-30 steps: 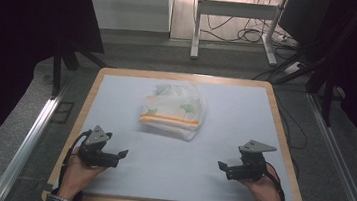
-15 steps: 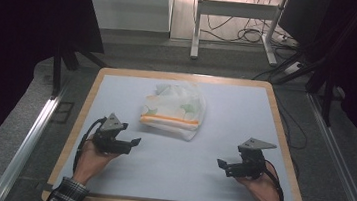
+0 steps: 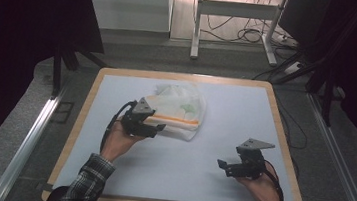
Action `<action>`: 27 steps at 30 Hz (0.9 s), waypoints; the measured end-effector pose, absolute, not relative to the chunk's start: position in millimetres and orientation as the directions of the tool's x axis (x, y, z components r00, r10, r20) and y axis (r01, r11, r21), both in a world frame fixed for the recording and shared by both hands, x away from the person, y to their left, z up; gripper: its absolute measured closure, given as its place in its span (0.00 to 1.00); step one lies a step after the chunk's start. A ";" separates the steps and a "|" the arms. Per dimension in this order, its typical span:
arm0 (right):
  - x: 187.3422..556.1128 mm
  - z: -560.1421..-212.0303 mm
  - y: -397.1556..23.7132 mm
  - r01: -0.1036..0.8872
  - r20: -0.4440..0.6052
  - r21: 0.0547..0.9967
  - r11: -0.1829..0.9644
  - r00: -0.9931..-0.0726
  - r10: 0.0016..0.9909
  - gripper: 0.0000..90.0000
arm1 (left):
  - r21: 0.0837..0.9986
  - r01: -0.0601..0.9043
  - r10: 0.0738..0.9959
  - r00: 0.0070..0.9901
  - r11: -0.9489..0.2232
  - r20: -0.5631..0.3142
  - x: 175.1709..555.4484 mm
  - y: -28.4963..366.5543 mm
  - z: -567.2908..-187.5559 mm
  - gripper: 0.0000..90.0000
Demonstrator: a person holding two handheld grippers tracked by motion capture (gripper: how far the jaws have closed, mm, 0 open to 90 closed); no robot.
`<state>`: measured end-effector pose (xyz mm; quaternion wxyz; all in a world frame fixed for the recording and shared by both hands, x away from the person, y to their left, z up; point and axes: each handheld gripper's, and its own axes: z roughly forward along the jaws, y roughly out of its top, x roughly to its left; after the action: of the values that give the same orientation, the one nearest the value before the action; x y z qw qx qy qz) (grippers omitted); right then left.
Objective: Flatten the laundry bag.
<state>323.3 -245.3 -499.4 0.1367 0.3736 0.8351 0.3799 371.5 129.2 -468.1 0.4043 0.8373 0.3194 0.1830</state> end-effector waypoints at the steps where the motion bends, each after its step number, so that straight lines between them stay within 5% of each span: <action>1: 323.5 -499.6 -245.3 0.518 0.052 0.735 0.437 -0.686 0.726 0.12 | 0.785 0.374 0.670 0.739 -0.494 0.070 378.4 116.7 -470.4 0.37; 12: 324.4 -500.5 -245.3 0.521 0.056 0.731 0.440 -0.689 0.722 0.12 | 0.728 0.321 0.628 0.755 -0.606 0.190 403.1 72.1 -490.1 0.35; 15: 324.9 -501.0 -244.4 0.520 0.060 0.731 0.442 -0.695 0.717 0.12 | 0.689 0.334 0.629 0.744 -0.643 0.227 411.0 64.4 -498.9 0.43; 20: 325.8 -501.3 -242.5 0.519 0.064 0.730 0.445 -0.700 0.711 0.12 | 0.679 0.358 0.632 0.748 -0.641 0.202 414.4 68.5 -501.9 0.75; 21: 326.5 -501.6 -241.8 0.517 0.064 0.730 0.447 -0.703 0.708 0.12 | 0.674 0.367 0.634 0.748 -0.641 0.195 414.7 69.9 -502.4 0.75; 23: 327.5 -501.9 -239.6 0.516 0.066 0.729 0.451 -0.708 0.703 0.13 | 0.674 0.376 0.638 0.747 -0.636 0.186 414.4 76.6 -502.0 0.94; 27: 328.8 -501.3 -235.8 0.519 0.079 0.727 0.450 -0.714 0.696 0.14 | 0.702 0.389 0.647 0.751 -0.597 0.134 413.8 86.2 -496.9 0.98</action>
<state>328.8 -235.8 -501.3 0.1158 0.3599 0.8437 0.3812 413.8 86.2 -496.9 0.3372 0.8728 0.2965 0.1913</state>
